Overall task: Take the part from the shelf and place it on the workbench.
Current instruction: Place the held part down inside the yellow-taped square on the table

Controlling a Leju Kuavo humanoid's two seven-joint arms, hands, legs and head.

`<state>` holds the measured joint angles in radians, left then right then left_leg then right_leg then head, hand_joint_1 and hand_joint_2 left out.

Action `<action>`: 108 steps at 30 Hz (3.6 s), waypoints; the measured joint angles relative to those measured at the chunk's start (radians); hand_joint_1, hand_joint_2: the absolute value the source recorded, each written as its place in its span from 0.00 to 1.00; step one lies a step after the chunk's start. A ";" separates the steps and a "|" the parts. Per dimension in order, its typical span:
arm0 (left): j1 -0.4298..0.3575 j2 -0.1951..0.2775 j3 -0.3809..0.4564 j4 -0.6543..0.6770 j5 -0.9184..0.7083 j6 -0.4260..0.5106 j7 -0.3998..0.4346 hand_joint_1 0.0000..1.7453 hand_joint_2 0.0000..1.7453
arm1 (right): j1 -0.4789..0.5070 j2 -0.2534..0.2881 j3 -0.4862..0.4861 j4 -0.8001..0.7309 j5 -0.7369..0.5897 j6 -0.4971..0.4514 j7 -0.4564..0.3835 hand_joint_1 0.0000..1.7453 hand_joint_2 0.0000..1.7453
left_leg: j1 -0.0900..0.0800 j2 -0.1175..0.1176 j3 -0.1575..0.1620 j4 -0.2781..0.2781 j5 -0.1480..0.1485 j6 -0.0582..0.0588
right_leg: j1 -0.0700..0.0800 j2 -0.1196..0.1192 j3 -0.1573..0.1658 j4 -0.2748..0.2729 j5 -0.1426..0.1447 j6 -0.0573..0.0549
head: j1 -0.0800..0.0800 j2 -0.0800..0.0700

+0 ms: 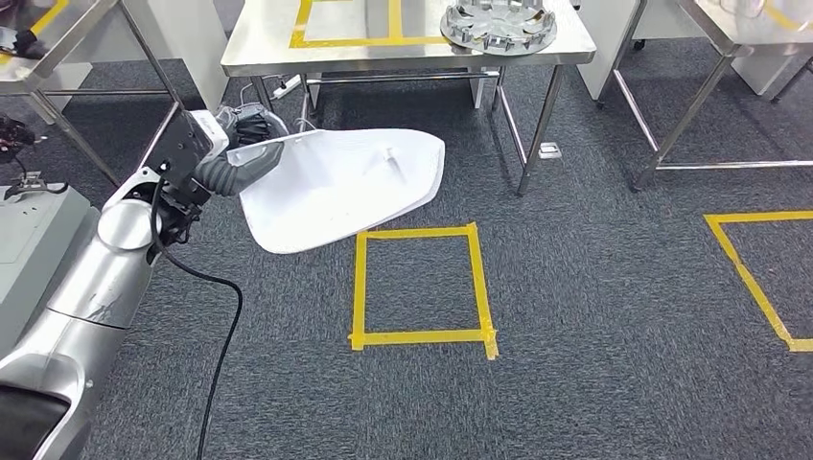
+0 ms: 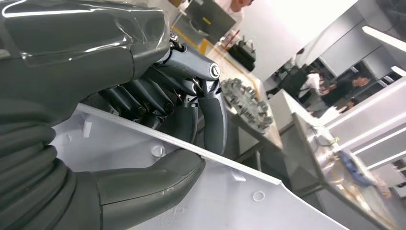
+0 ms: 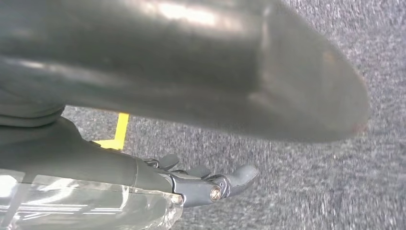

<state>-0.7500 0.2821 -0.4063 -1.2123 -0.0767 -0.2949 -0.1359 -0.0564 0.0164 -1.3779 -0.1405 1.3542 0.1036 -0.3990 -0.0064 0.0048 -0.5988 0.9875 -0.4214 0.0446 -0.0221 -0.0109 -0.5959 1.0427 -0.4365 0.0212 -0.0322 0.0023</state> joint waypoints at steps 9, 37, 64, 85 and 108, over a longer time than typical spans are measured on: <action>0.005 -0.010 -0.009 -0.002 0.002 -0.006 -0.001 1.00 1.00 | 0.003 -0.008 0.000 -0.004 -0.001 0.002 -0.002 0.00 0.00 | 0.007 -0.029 0.034 0.003 -0.019 -0.007 | -0.012 0.008 -0.090 0.080 -0.008 0.033 | 0.007 0.000; 0.000 -0.018 -0.015 -0.002 0.005 -0.040 0.003 1.00 1.00 | 0.001 -0.006 0.000 -0.008 -0.016 0.032 0.005 0.00 0.00 | -0.013 -0.009 0.026 -0.039 0.030 0.023 | 0.003 0.012 -0.129 0.230 -0.138 -0.009 | 0.011 0.000; -0.001 -0.033 -0.004 0.005 -0.008 -0.035 -0.002 1.00 1.00 | -0.003 0.006 0.000 -0.010 -0.023 0.010 -0.001 0.00 0.00 | -0.022 -0.011 0.020 -0.050 0.052 0.041 | 0.011 0.029 0.005 0.091 -0.062 -0.018 | 0.013 0.000; -0.005 -0.043 0.011 0.019 -0.020 -0.022 0.001 1.00 1.00 | 0.003 0.000 0.000 -0.010 -0.018 -0.003 -0.013 0.00 0.00 | 0.014 -0.006 -0.132 0.196 -0.058 -0.047 | -0.009 0.023 0.071 -0.043 -0.042 -0.031 | 0.010 0.000; -0.016 -0.030 0.029 0.033 -0.034 -0.005 0.012 1.00 1.00 | -0.009 -0.016 0.003 0.004 0.003 0.002 -0.015 0.00 0.00 | -0.026 -0.029 0.064 0.070 -0.052 -0.008 | 0.004 0.019 -0.011 -0.077 0.058 -0.041 | 0.011 0.000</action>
<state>-0.7663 0.2519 -0.3769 -1.1797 -0.1107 -0.2998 -0.1241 -0.0652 0.0005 -1.3753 -0.1360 1.3571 0.1060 -0.4141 -0.0326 -0.0242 -0.5352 1.0571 -0.4733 0.0366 -0.0180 0.0077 -0.6065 0.9661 -0.3780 -0.0203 -0.0210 0.0023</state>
